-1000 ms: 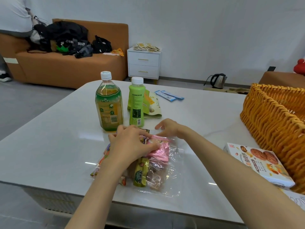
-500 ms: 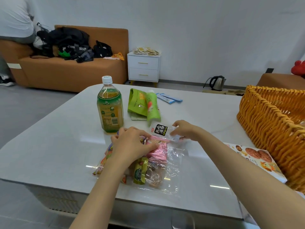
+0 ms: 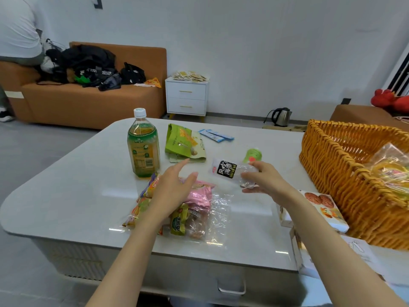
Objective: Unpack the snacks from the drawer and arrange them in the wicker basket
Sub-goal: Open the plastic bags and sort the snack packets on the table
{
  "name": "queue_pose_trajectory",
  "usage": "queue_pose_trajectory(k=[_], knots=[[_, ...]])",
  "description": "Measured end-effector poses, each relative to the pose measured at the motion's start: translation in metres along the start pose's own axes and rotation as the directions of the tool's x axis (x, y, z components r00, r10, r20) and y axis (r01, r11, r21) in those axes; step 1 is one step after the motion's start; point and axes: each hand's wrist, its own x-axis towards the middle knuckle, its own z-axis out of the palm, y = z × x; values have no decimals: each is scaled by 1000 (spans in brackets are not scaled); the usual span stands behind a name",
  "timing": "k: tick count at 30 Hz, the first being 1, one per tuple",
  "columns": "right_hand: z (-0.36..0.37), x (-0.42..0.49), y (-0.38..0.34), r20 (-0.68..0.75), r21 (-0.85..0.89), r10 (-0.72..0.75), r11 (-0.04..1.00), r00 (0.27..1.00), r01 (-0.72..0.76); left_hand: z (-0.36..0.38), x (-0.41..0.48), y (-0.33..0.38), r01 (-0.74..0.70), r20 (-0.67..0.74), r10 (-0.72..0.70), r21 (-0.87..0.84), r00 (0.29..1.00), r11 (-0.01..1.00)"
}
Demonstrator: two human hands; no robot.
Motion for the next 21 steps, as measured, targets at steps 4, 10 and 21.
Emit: queue_pose_trajectory(k=[4,10,21], knots=[[1,-34,-4,87,60,-78,996,993,73,5,-11,8,99,138,-52,-355,989,930],[10,-55,3,151,185,-157,974,976,128,6,-28,16,9,77,39,-541,996,841],[9,-65,-11,167,498,-209,861,964,101,15,-41,14,-227,165,247,-135,955,965]])
